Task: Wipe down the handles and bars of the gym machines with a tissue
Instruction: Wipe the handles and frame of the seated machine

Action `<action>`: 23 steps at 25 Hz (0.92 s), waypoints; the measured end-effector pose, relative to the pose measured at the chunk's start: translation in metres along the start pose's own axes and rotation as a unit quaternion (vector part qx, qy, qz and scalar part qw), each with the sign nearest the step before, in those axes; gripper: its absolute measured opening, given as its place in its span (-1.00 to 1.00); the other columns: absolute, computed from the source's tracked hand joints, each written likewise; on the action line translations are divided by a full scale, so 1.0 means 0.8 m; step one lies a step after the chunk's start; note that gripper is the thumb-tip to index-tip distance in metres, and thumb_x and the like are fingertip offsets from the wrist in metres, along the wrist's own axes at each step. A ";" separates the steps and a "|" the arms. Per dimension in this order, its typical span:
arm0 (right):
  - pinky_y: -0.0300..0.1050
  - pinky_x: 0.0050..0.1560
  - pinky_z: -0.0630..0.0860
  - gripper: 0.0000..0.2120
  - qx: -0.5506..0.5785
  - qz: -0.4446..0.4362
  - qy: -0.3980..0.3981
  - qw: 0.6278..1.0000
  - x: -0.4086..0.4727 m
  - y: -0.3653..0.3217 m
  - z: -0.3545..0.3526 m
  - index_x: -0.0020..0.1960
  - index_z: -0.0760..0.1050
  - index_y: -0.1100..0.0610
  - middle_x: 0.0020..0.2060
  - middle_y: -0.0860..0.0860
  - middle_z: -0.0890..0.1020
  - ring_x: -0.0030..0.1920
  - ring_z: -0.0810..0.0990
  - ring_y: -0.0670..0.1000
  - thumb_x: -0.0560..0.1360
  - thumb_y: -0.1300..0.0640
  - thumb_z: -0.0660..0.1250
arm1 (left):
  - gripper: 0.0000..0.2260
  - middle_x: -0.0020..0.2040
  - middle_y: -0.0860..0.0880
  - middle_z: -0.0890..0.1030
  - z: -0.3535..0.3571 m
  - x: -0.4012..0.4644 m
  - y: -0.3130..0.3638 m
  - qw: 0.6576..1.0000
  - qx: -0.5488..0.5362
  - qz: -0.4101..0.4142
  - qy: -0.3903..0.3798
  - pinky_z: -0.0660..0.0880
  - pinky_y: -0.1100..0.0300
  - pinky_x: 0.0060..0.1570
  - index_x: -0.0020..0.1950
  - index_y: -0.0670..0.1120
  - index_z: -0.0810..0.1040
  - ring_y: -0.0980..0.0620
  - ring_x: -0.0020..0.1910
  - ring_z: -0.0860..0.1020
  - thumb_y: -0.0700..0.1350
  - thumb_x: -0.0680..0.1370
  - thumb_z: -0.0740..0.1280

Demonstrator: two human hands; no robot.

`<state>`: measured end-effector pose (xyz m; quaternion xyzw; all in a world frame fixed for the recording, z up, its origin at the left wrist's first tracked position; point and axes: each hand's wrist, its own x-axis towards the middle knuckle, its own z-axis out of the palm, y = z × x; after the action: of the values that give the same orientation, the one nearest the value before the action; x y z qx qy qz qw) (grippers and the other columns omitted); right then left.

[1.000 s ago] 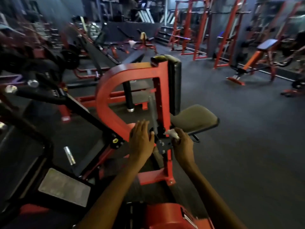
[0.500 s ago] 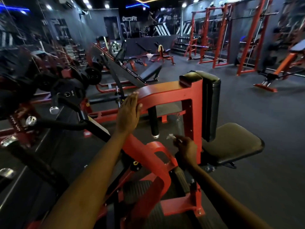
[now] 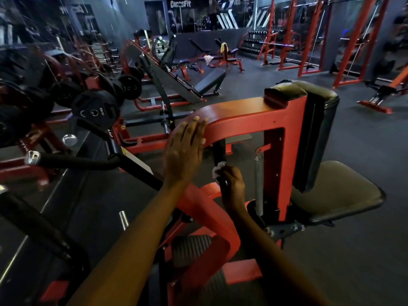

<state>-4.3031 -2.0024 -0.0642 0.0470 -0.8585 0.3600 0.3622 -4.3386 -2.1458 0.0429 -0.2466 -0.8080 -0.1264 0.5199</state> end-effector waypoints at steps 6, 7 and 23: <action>-0.53 0.03 0.32 -0.75 0.085 0.033 0.119 0.989 0.063 -0.073 -0.038 0.08 0.56 0.33 0.00 0.04 0.54 0.00 0.48 -0.07 0.41 0.44 0.31 | -0.58 0.39 -0.12 0.37 0.006 -0.003 0.000 1.000 0.025 -0.006 0.005 0.49 -0.10 0.15 0.51 -0.10 0.18 -0.16 0.29 0.39 -0.04 0.66 0.07; -0.50 0.04 0.33 -0.77 0.093 0.000 0.133 0.987 0.070 -0.079 -0.038 0.04 0.58 0.31 -0.03 0.11 0.57 -0.01 0.49 -0.08 0.39 0.41 0.33 | -0.57 0.39 -0.12 0.37 0.004 -0.004 0.000 1.000 0.024 -0.008 0.002 0.48 -0.11 0.16 0.52 -0.11 0.18 -0.16 0.29 0.39 -0.04 0.65 0.08; -0.18 -0.25 0.39 -0.86 0.106 0.283 -0.021 0.953 0.026 -0.004 -0.016 -0.01 0.61 0.22 -0.21 0.09 0.67 -0.24 0.51 -0.11 0.51 0.19 0.32 | -0.61 0.37 -0.14 0.48 0.001 -0.009 0.005 0.999 -0.043 -0.032 -0.006 0.45 -0.03 0.23 0.51 -0.11 0.19 -0.14 0.28 0.50 -0.04 0.69 0.00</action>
<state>-4.3095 -1.9927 -0.0428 -0.1528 -0.8009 0.5353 0.2205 -4.3345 -2.1444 0.0359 -0.2433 -0.8124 -0.1763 0.4997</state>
